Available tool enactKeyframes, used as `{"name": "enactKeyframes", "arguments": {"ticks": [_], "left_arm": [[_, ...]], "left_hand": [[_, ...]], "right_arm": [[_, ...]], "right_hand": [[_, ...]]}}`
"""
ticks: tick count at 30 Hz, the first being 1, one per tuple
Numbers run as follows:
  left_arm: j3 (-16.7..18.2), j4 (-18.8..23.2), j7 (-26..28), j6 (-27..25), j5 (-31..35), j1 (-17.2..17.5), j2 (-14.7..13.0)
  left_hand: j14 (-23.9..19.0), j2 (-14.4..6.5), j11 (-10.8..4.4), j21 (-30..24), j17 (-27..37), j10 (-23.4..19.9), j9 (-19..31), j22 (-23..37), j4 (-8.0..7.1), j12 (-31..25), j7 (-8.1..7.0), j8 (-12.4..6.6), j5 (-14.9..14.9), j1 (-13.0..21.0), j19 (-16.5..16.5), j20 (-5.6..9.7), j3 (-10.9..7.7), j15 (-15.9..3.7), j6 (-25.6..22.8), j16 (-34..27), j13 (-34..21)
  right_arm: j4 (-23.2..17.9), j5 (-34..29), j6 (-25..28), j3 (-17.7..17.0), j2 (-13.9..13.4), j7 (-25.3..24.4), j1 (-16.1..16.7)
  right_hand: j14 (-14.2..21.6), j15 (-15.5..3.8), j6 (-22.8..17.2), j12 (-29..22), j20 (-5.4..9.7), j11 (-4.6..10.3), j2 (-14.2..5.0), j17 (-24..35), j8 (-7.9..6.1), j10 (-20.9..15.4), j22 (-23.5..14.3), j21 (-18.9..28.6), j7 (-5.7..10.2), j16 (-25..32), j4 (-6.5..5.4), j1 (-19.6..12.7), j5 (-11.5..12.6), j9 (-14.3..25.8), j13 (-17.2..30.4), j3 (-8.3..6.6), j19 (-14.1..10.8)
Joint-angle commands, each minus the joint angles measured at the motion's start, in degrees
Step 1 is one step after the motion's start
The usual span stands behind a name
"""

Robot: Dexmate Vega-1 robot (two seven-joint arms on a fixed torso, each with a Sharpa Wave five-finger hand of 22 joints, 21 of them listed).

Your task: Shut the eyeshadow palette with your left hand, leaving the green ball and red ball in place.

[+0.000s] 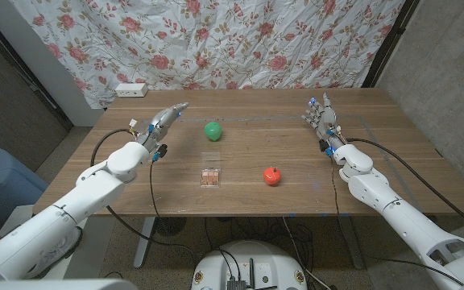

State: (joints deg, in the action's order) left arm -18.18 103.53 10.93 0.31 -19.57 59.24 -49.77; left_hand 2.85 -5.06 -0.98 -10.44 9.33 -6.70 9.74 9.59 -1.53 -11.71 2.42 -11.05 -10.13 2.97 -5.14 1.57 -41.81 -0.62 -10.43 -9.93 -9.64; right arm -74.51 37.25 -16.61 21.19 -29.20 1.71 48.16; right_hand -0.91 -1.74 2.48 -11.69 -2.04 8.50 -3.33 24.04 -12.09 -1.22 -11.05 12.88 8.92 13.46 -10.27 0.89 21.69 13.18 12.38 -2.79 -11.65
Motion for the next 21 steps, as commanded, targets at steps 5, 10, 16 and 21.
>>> {"name": "enactKeyframes", "arguments": {"ticks": [5,10,16,21], "left_arm": [[0.5,10.8,3.3,-11.9,8.1,1.6,-5.9],[0.2,14.6,3.0,-16.9,10.4,1.6,-7.9],[-0.5,17.3,2.8,-20.1,12.8,1.5,-9.0],[-1.4,19.3,2.7,-23.2,15.1,1.1,-9.7]], "left_hand": [[0.8,-2.6,0.03,0.4,0.1,-1.3,0.1,0.2,1.45,-0.1,0.33,-0.06,0.1,0.6,-2.0,0.21,0.12,0.43,-1.4,0.1,-0.2],[0.8,-2.6,-0.10,0.1,0.1,-2.0,0.1,0.2,2.14,-0.1,0.41,-0.13,0.2,0.8,-1.9,0.22,0.21,0.41,-2.2,0.0,-0.2],[0.3,-2.7,-0.19,-0.6,0.1,-3.5,0.1,0.2,3.39,-0.2,0.13,-0.26,0.3,1.2,-0.3,0.43,0.21,0.30,-3.8,-0.2,-0.2],[-0.5,-2.7,-0.31,-0.6,0.1,-5.8,0.1,0.2,4.87,-0.6,0.38,-0.46,0.3,1.6,-0.1,0.48,0.23,0.26,-6.0,-0.3,-0.2]], "right_arm": [[0.0,0.0,0.0,0.0,0.0,0.0,0.0],[0.0,0.0,0.0,0.0,0.0,0.0,0.0],[0.0,0.0,0.0,0.0,0.0,0.0,0.0],[0.0,0.0,0.0,0.0,0.0,0.0,0.0]], "right_hand": [[-0.2,-6.74,-0.1,-0.3,0.00,0.43,-5.64,0.2,-0.29,0.0,-0.2,0.4,0.52,0.4,-0.37,0.0,0.2,0.3,0.1,-0.01,-0.2],[-0.2,-6.65,0.0,-0.3,-0.01,0.46,-5.64,0.2,-0.27,0.1,-0.2,0.4,0.52,0.4,-0.37,0.0,0.2,0.3,0.1,-0.02,-0.2],[-0.2,-6.75,-0.1,-0.3,-0.04,0.46,-5.64,0.2,-0.29,0.1,-0.2,0.3,0.50,0.4,-0.37,0.0,0.2,0.3,0.1,-0.01,-0.2],[-0.2,-6.74,0.0,-0.3,-0.02,0.52,-5.65,0.2,-0.28,0.0,-0.2,0.4,0.52,0.4,-0.37,0.0,0.2,0.3,0.1,-0.02,-0.2]]}}
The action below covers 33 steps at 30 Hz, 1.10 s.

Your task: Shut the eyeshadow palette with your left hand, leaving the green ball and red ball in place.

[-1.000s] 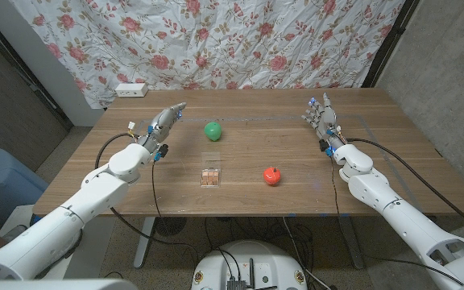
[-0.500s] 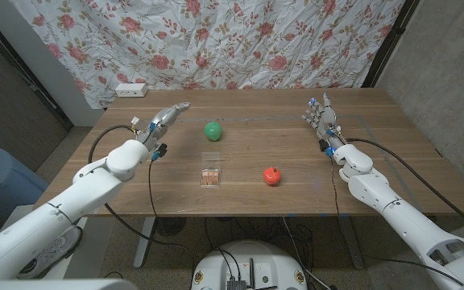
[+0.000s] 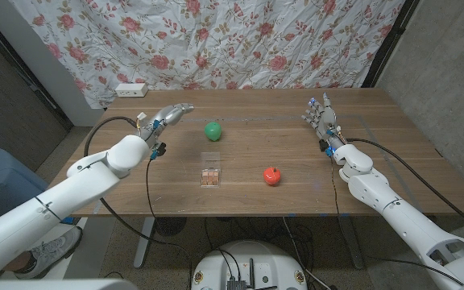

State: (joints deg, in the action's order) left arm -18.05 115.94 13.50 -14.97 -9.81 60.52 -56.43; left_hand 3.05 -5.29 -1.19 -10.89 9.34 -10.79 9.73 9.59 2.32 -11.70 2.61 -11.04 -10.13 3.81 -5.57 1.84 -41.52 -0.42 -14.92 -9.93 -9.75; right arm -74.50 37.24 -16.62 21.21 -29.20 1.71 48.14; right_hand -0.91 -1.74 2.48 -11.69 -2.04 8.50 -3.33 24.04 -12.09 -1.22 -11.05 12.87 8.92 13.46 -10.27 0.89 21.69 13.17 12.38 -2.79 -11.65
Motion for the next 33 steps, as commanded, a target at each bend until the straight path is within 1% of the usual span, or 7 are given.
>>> {"name": "enactKeyframes", "arguments": {"ticks": [1,3,5,8,18,30,33], "left_arm": [[-1.7,7.2,0.1,-8.3,5.7,-0.2,-3.1],[-1.8,7.7,-0.2,-9.0,6.0,-0.3,-3.3],[-2.2,8.4,-1.0,-10.5,6.4,-0.7,-3.7],[-3.0,9.8,-1.0,-12.6,8.4,-1.2,-4.3],[-4.9,13.2,-2.9,-17.4,10.9,-2.6,-4.7],[-11.7,18.0,-8.8,-27.8,17.0,-8.3,-4.9],[-12.0,17.2,-9.2,-25.0,17.1,-8.5,-5.1]], "left_hand": [[-0.7,-2.5,-0.20,-0.1,0.1,-1.9,0.1,0.2,1.14,-0.6,0.16,-0.51,0.3,0.8,0.3,0.22,-0.06,0.08,-1.8,-0.3,-0.1],[-1.0,-2.5,-0.38,-0.1,0.1,-2.5,0.1,0.2,1.49,-0.6,0.07,-0.49,0.3,0.9,0.5,0.23,-0.05,0.10,-2.2,-0.3,-0.1],[-1.1,-2.5,0.23,-0.1,0.1,-3.8,0.1,0.2,2.05,-0.8,0.03,-0.56,0.3,1.0,0.4,0.28,0.03,0.18,-3.2,-0.3,-0.1],[-1.5,-2.5,-0.07,0.0,0.1,-5.4,0.1,0.2,2.68,-1.0,0.12,-0.77,0.4,1.0,0.3,0.27,0.21,0.43,-4.9,-0.4,-0.1],[-1.5,-2.2,-0.24,0.2,0.1,-6.2,0.1,0.3,3.12,-0.8,0.20,-0.61,0.4,0.7,-0.5,-0.12,0.67,0.53,-5.8,-0.3,-0.1],[-2.7,-1.8,-0.14,-0.1,0.2,-9.3,0.1,0.4,2.87,-1.1,0.53,-0.64,0.3,-0.8,-0.3,-0.57,1.59,0.68,-8.2,-0.7,-0.2],[-3.2,-1.8,-0.03,-0.2,0.2,-10.3,0.1,0.4,2.74,-1.3,0.62,-0.66,0.3,-1.1,-0.1,-0.64,1.60,0.82,-8.9,-0.8,-0.2]], "right_arm": [[0.0,0.0,0.0,0.0,0.0,0.0,0.0],[0.0,0.0,0.0,0.0,0.0,0.0,0.0],[0.0,0.0,0.0,0.0,0.0,0.0,0.0],[0.0,0.0,0.0,0.0,0.0,0.0,0.0],[0.0,0.0,0.0,0.0,0.0,0.0,0.0],[0.0,0.0,0.0,0.0,0.0,0.0,0.0],[0.0,0.0,0.0,0.0,0.0,0.0,0.0]], "right_hand": [[-0.2,-6.76,-0.1,-0.3,0.00,0.55,-5.65,0.2,-0.29,0.1,-0.2,0.4,0.53,0.4,-0.37,0.0,0.2,0.3,0.1,-0.02,-0.2],[-0.3,-6.70,-0.1,-0.3,0.00,0.46,-5.65,0.2,-0.29,0.1,-0.2,0.4,0.50,0.4,-0.37,0.0,0.2,0.3,0.1,-0.02,-0.2],[-0.3,-6.72,-0.1,-0.3,0.00,0.46,-5.65,0.2,-0.28,0.1,-0.2,0.4,0.53,0.3,-0.37,0.0,0.2,0.3,0.1,-0.02,-0.2],[-0.3,-6.70,-0.1,-0.3,0.00,0.44,-5.65,0.2,-0.28,0.0,-0.2,0.4,0.51,0.4,-0.37,0.0,0.2,0.3,0.1,-0.02,-0.2],[-0.2,-6.75,-0.1,-0.3,-0.01,0.46,-5.64,0.2,-0.30,0.0,-0.2,0.4,0.51,0.4,-0.37,0.0,0.2,0.3,0.1,-0.01,-0.2],[-0.2,-6.77,-0.1,-0.3,0.01,0.43,-5.64,0.2,-0.29,0.0,-0.2,0.4,0.54,0.4,-0.37,0.0,0.2,0.3,0.1,-0.01,-0.2],[-0.2,-6.80,-0.1,-0.3,0.00,0.44,-5.64,0.2,-0.30,0.0,-0.2,0.4,0.49,0.4,-0.37,0.0,0.2,0.3,0.1,-0.01,-0.2]]}}
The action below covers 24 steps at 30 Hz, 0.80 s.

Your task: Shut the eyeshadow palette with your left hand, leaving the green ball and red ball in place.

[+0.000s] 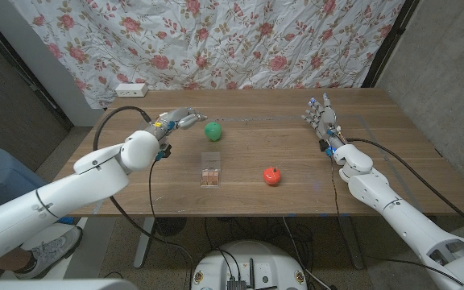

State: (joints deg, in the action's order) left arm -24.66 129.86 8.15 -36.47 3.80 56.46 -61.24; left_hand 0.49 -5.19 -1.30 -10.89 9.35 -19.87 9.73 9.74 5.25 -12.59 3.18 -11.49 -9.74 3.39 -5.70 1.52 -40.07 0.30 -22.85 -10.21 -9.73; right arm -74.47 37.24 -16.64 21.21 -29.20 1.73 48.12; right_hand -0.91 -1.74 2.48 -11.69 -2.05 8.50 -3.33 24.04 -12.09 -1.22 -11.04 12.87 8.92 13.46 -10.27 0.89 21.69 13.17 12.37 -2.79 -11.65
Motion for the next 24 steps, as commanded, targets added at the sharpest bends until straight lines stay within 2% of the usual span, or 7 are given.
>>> {"name": "enactKeyframes", "arguments": {"ticks": [1,7,13,16,24], "left_arm": [[-5.8,3.4,-4.2,-3.9,3.9,-4.7,-0.3],[-8.5,4.4,-7.1,-7.6,6.3,-7.3,0.3],[-13.0,5.6,-11.1,-12.2,10.4,-11.3,0.9],[-15.7,6.2,-13.4,-14.1,13.0,-13.3,1.1],[-21.0,6.6,-20.2,-17.9,18.2,-18.2,1.6]], "left_hand": [[-0.8,-1.9,0.26,-0.3,0.2,-1.5,0.1,0.2,-0.22,-0.4,0.04,-0.15,-0.1,-0.8,0.2,-0.28,0.17,0.19,-1.0,-0.5,-0.2],[-1.1,-1.8,-0.12,-0.2,0.2,-2.2,0.1,0.2,-0.50,-0.2,0.11,0.36,-0.2,-1.5,0.1,-0.42,0.28,0.75,-0.6,-0.4,-0.2],[-1.2,-1.7,0.05,-0.1,0.3,-2.5,0.1,0.2,-0.83,0.0,0.03,0.66,-0.2,-2.0,-0.1,-0.74,0.42,1.34,-0.2,-0.4,-0.3],[-1.3,-1.7,0.27,-0.1,0.3,-3.1,0.2,0.2,-1.20,0.0,0.54,0.37,-0.2,-2.4,-0.3,-0.76,0.51,1.51,-1.3,-0.4,-0.3],[-1.5,-1.9,0.42,0.0,0.4,-4.0,0.2,0.2,-2.28,0.2,0.62,0.10,-0.3,-3.2,-0.6,-0.86,0.77,1.77,-2.9,-0.6,-0.3]], "right_arm": [[0.0,0.0,0.0,0.0,0.0,0.0,0.0],[0.0,0.0,0.0,0.0,0.0,0.0,0.0],[0.0,0.0,0.0,0.0,0.0,0.0,0.0],[0.0,0.0,0.0,0.0,0.0,0.0,0.0],[0.0,0.1,0.0,0.0,-0.1,0.3,0.0]], "right_hand": [[-0.2,-6.71,-0.1,-0.3,0.02,0.48,-5.64,0.2,-0.30,0.0,-0.2,0.4,0.50,0.4,-0.37,0.0,0.2,0.3,0.1,-0.02,-0.2],[-0.2,-6.66,-0.1,-0.3,0.00,0.45,-5.64,0.2,-0.29,0.0,-0.2,0.4,0.53,0.4,-0.37,0.0,0.2,0.3,0.1,-0.01,-0.2],[-0.3,-6.72,-0.1,-0.3,0.01,0.46,-5.64,0.2,-0.29,0.1,-0.2,0.4,0.50,0.4,-0.37,0.0,0.2,0.3,0.1,-0.01,-0.2],[-0.2,-6.71,-0.1,-0.3,0.02,0.50,-5.64,0.2,-0.30,0.1,-0.2,0.4,0.51,0.4,-0.37,0.0,0.2,0.3,0.1,-0.01,-0.2],[-0.2,-6.67,0.0,-0.3,0.02,0.49,-5.65,0.2,-0.28,0.1,-0.2,0.4,0.46,0.4,-0.37,0.0,0.2,0.3,0.1,-0.02,-0.2]]}}
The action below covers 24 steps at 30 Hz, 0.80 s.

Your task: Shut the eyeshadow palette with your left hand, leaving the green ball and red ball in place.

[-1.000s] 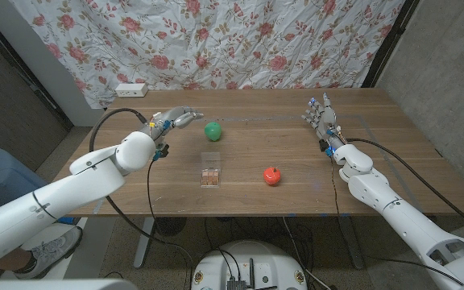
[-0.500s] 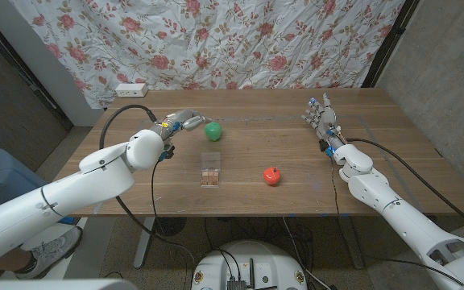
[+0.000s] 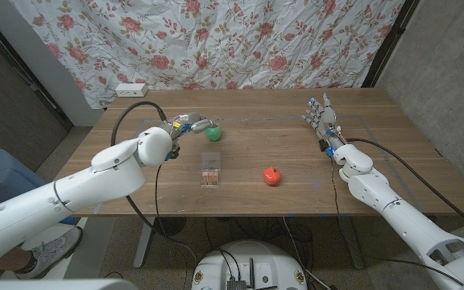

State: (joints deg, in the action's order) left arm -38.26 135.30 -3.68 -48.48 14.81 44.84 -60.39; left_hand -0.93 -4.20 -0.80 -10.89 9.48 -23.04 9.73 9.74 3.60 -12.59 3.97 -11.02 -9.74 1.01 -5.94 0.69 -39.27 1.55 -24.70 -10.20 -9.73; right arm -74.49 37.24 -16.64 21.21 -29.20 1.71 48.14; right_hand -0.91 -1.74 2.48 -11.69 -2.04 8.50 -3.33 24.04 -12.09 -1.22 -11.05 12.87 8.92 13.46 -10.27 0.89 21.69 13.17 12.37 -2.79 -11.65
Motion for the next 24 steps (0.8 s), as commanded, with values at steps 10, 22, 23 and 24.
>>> {"name": "enactKeyframes", "arguments": {"ticks": [10,22,23,24], "left_arm": [[-12.4,-0.1,-15.0,-8.0,13.8,-11.3,2.4],[-15.6,-2.2,-21.0,-7.7,21.3,-13.3,4.6],[-15.6,-2.4,-21.0,-7.6,21.8,-13.2,4.7],[-15.8,-2.6,-21.2,-7.5,22.6,-13.2,4.9]], "left_hand": [[-1.4,-2.8,-0.31,-0.3,0.4,-3.0,0.2,0.3,-2.25,0.1,-0.30,-0.34,-0.3,-1.6,0.0,-0.37,0.62,0.54,-2.3,-1.0,-0.3],[-3.5,-2.7,-0.09,-0.3,0.4,-6.0,0.2,0.2,-4.88,0.0,0.43,-0.71,-0.4,-1.8,0.4,-0.37,1.60,0.14,-5.4,-1.4,-0.3],[-3.6,-2.7,-0.08,-0.3,0.4,-6.1,0.2,0.2,-4.98,0.0,0.56,-0.75,-0.4,-1.8,0.4,-0.33,1.63,0.18,-5.6,-1.4,-0.3],[-3.6,-2.7,-0.13,-0.3,0.4,-6.2,0.2,0.2,-5.03,0.0,0.53,-0.74,-0.4,-1.8,0.4,-0.34,1.65,0.22,-5.7,-1.4,-0.3]], "right_arm": [[0.0,0.1,0.0,0.0,-0.1,0.3,0.0],[0.0,0.1,0.0,0.0,-0.1,0.3,0.0],[0.0,0.1,0.0,0.0,-0.1,0.3,0.0],[0.0,0.1,0.0,0.0,-0.1,0.3,0.0]], "right_hand": [[-0.3,-6.67,0.0,-0.3,0.00,0.44,-5.64,0.2,-0.26,0.0,-0.2,0.4,0.48,0.4,-0.37,0.0,0.2,0.3,0.1,-0.01,-0.2],[-0.2,-6.74,-0.1,-0.3,0.01,0.47,-5.64,0.2,-0.30,0.0,-0.2,0.4,0.51,0.4,-0.37,0.0,0.2,0.3,0.1,-0.02,-0.2],[-0.2,-6.74,-0.1,-0.3,0.01,0.48,-5.64,0.2,-0.29,0.1,-0.2,0.4,0.51,0.4,-0.37,0.0,0.2,0.3,0.1,-0.02,-0.2],[-0.2,-6.72,-0.1,-0.3,0.00,0.47,-5.64,0.2,-0.29,0.1,-0.2,0.4,0.52,0.4,-0.37,0.0,0.2,0.3,0.1,-0.02,-0.2]]}}
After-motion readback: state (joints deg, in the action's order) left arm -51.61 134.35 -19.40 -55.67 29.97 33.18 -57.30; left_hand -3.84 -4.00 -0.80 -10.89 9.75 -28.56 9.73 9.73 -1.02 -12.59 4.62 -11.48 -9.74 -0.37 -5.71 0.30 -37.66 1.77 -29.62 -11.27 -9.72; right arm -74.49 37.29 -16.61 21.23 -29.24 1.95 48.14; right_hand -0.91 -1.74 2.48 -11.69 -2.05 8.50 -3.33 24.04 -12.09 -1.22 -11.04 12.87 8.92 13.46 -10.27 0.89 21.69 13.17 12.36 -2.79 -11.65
